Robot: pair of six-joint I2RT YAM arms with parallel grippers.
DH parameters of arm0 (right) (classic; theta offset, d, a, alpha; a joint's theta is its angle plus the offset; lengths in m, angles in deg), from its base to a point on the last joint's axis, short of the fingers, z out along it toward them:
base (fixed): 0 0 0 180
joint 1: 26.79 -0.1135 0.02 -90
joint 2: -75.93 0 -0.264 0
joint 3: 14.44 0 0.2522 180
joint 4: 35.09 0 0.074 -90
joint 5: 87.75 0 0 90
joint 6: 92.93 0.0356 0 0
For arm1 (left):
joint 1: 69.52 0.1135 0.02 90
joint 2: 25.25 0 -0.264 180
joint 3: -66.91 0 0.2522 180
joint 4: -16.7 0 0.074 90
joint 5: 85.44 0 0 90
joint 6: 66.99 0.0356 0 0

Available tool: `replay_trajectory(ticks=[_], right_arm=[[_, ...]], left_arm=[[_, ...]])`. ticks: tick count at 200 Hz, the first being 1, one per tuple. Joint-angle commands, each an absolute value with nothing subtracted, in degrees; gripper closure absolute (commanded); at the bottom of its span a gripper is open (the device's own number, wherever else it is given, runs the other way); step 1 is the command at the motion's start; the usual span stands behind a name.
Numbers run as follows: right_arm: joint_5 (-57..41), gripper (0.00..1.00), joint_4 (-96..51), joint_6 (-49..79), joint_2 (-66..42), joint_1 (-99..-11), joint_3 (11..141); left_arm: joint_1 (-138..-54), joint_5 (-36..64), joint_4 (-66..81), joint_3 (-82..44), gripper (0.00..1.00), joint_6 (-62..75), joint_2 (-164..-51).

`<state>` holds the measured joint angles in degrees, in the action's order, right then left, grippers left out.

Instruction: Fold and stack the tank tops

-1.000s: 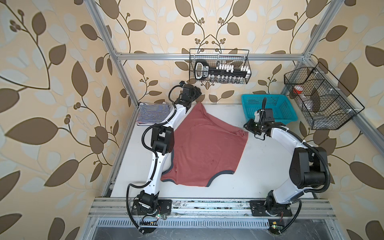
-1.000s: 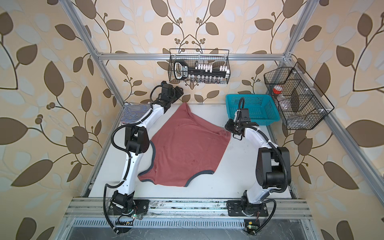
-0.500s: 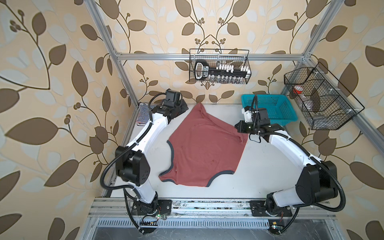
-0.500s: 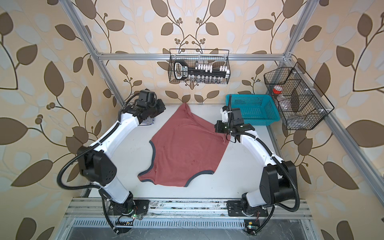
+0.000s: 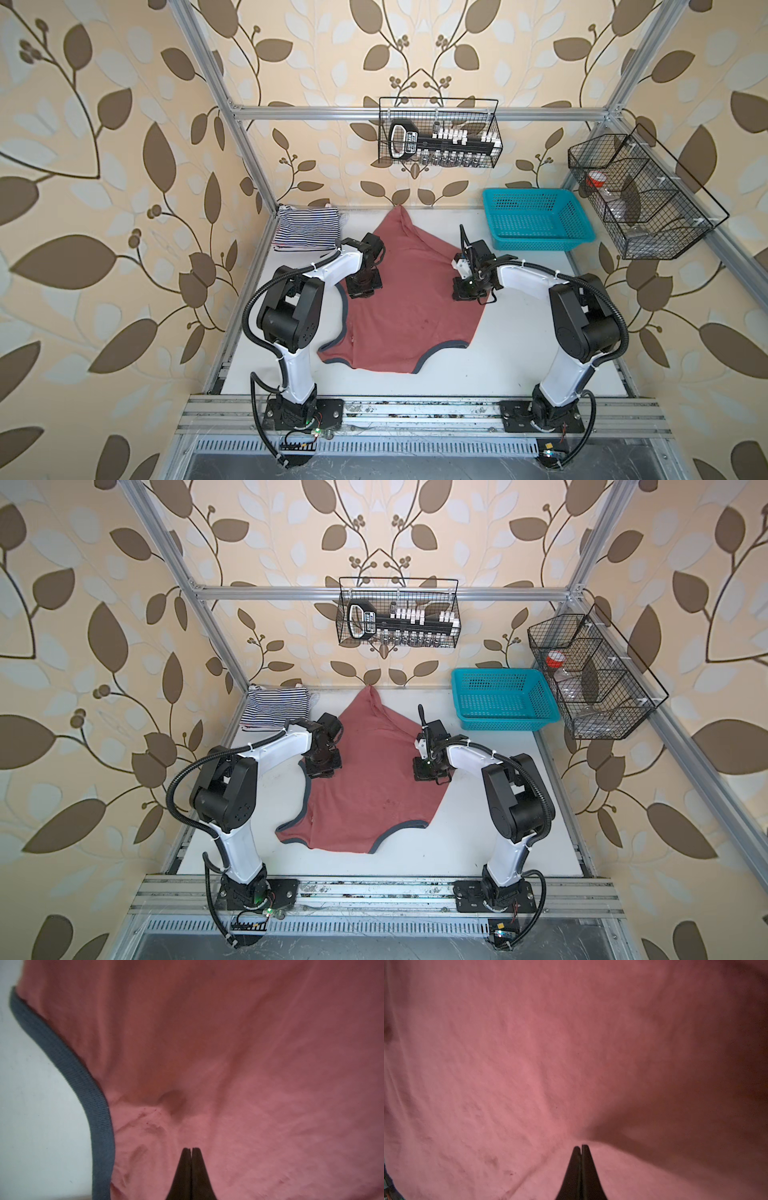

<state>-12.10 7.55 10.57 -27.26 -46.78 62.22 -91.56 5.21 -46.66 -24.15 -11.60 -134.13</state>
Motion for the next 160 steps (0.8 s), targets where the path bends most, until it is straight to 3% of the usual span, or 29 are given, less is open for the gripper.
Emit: replay_trajectory(ticks=[1, 80, 160], right_arm=[[-10.1, 1.0, 9.8, 8.8, -27.6, -47.4, 59.0], [-14.2, 1.0, 8.3, 14.2, -19.8, -53.7, 44.6], [-25.7, 1.0, -9.5, 35.5, -16.3, -71.9, 37.3]], left_arm=[[-91.3, 3.2, -50.0, -27.9, 1.0, -9.6, -138.2], [-90.0, -4.6, -59.8, -44.6, 1.0, -6.2, -155.2], [-89.6, -2.1, -70.4, -81.0, 1.0, 3.3, -173.6]])
